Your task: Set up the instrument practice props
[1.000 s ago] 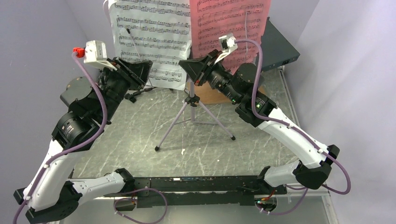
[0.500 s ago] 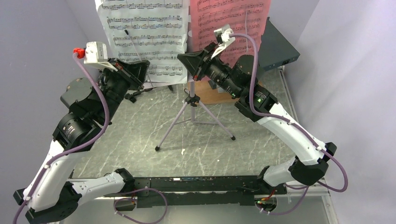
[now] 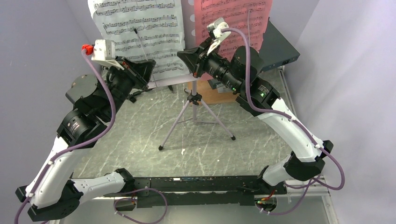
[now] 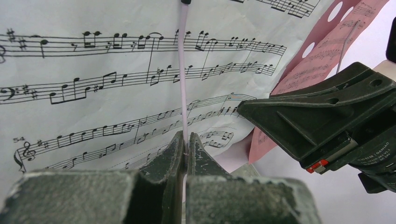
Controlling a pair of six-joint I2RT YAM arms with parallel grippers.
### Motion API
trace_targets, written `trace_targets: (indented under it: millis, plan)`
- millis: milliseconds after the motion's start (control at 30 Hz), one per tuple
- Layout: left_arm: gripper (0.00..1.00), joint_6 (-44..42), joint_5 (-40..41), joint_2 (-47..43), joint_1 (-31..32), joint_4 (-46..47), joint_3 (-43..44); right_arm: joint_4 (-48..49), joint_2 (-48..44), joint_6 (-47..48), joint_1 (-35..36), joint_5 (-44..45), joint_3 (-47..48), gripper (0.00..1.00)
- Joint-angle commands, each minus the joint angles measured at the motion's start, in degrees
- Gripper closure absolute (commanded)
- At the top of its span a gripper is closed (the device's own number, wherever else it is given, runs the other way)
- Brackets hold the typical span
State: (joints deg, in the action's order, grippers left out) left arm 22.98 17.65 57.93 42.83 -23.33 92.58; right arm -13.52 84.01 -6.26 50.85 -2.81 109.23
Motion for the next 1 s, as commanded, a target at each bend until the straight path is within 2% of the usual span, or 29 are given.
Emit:
trace_targets:
  millis: [0,233,300,400,500,633,700,767,967]
  plan:
    - [1.00,-0.39,-2.93,0.57,0.11,2.22,1.80,-1.25,-1.13,1.86,0.13,1.44,1.53,1.00]
    - [1.00,-0.32,-2.13,0.16,0.09,1.99,1.55,-1.85,-2.79,2.05,0.13,2.66,0.62,1.00]
    - [0.89,0.11,-2.43,0.16,0.15,1.84,1.52,-1.53,-3.28,2.29,0.13,3.71,-0.15,1.00]
    - [0.59,1.01,-3.01,-0.13,0.15,1.40,1.43,-1.88,-3.24,2.16,0.13,5.39,-0.16,1.00]
    - [0.35,1.45,-4.30,-0.87,0.15,0.07,1.52,-1.85,-3.81,1.34,0.13,5.14,-0.64,0.66]
    - [0.21,2.26,-6.15,-2.89,0.15,-4.59,2.46,-2.54,-5.32,-1.01,0.13,1.20,-1.66,0.45]
    - [0.09,2.98,-7.45,-4.90,0.12,-6.62,1.97,-3.84,-6.27,-2.60,0.13,-1.48,-2.17,0.41]
    - [0.01,3.94,-8.15,-7.45,0.14,-8.80,0.58,-4.91,-8.00,-3.96,0.13,-3.71,-3.55,0.38]
    - [0.01,5.40,-12.66,-15.86,0.08,-18.43,-6.67,-8.82,-14.37,-7.03,0.21,-14.03,-9.48,0.27]
